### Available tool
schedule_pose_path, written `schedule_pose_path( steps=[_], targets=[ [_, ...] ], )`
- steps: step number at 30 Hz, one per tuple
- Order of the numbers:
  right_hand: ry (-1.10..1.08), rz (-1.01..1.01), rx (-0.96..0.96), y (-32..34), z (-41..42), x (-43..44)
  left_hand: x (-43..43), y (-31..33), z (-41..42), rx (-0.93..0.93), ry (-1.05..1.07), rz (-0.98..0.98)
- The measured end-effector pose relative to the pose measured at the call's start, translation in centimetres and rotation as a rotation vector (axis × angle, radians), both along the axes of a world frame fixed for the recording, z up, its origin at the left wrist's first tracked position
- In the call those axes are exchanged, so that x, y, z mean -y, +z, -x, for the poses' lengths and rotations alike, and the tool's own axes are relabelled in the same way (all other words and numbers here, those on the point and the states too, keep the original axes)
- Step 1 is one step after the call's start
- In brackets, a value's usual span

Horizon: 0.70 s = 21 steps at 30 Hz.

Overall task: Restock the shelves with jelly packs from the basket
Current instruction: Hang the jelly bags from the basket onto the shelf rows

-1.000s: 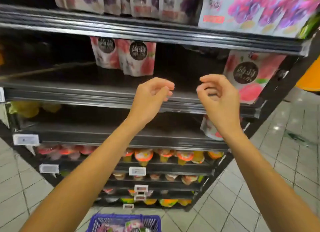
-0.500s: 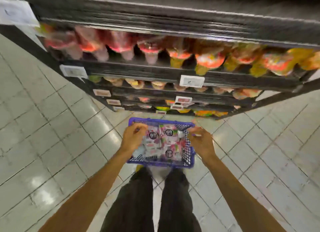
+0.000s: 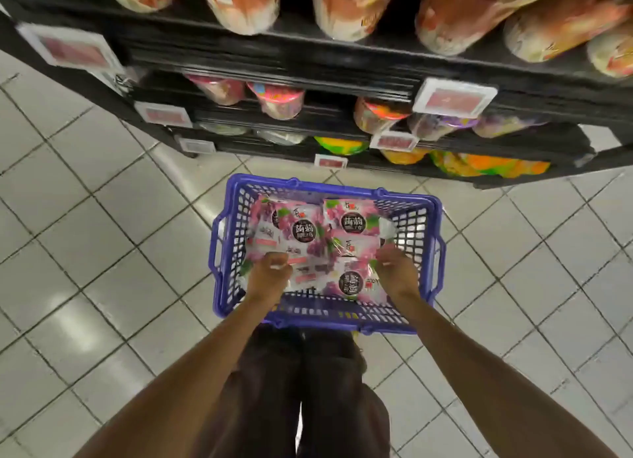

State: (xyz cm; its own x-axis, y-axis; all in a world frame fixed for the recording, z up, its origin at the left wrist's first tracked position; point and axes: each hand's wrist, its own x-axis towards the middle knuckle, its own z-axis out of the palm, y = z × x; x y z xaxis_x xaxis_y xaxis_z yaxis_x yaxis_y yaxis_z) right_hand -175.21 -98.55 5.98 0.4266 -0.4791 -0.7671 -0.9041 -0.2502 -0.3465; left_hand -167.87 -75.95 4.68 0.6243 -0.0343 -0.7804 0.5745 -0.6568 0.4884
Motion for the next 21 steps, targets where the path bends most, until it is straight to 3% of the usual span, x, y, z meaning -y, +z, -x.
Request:
schedule_pose_path(
  steps=[5, 9, 12, 18, 21],
  targets=[
    [-0.043, 0.167, 0.014, -9.9, -2.3, 1.4, 1.9, -8.8, -1.0, -0.046, 0.015, -0.088],
    [-0.140, 0.141, 0.052, -14.7, -3.7, 2.2, 4.0, -12.9, -1.8, 0.020, -0.076, -0.255],
    [-0.127, 0.163, 0.073, -16.6, -4.0, 2.6, 5.5, -14.3, -2.6, -0.052, -0.057, -0.359],
    [0.083, 0.160, 0.040, -16.4, -3.5, 2.6, 5.8, -15.5, -2.1, -0.066, 0.070, -0.099],
    [-0.043, 0.164, 0.112, -13.5, -2.4, 2.6, 4.8, -13.5, -1.0, -0.144, 0.277, 0.052]
  ],
)
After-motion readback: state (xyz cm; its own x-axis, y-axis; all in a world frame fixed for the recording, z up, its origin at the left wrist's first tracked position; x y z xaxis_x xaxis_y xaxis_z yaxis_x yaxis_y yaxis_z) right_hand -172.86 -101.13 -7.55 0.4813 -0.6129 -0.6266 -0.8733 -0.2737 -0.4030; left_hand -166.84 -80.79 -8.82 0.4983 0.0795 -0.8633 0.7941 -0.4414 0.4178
